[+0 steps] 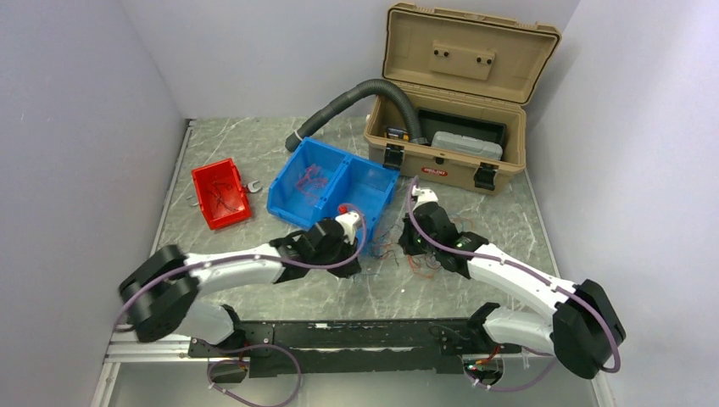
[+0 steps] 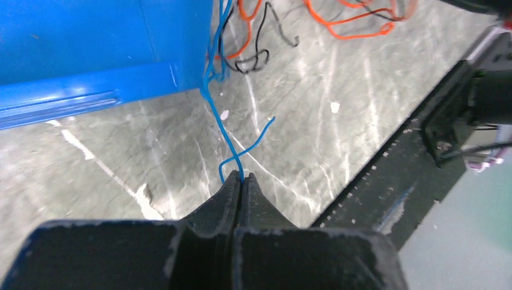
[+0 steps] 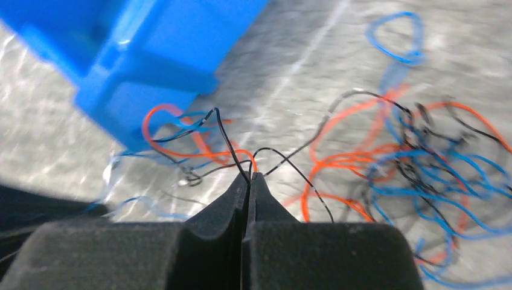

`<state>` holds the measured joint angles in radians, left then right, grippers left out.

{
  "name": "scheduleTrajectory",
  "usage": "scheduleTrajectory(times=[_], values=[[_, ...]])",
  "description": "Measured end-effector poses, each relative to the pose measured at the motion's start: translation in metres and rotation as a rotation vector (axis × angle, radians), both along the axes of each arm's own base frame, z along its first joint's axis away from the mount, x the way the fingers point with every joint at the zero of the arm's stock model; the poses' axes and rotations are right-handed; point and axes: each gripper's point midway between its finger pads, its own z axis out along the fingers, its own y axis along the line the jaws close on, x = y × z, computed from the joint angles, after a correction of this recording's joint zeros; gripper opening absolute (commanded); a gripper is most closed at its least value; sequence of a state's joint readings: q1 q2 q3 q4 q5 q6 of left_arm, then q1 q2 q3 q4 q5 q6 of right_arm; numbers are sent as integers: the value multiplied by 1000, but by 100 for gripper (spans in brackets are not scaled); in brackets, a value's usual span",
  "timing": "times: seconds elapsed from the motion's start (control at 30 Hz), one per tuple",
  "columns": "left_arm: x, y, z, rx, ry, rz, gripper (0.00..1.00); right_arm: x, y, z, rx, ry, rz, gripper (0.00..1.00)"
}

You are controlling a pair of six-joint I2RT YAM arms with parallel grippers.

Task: Untangle the cables

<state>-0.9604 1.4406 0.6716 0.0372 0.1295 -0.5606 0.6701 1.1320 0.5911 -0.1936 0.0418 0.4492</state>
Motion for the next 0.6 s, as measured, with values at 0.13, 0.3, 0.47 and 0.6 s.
scheduleTrajectory(times=[0.13,0.3,0.47,0.6], values=[[0,22,55,-44,-116,16,0,7,-41,-1,-84,-10,-232,0],[19,76,109,-83,-241,153,0,11,-97,6,-102,-14,-537,0],[50,153,133,-65,-316,392,0,7,-141,16,-42,-37,-780,0],[47,179,143,-6,-334,436,0,-1,-159,17,-28,-44,-878,0]])
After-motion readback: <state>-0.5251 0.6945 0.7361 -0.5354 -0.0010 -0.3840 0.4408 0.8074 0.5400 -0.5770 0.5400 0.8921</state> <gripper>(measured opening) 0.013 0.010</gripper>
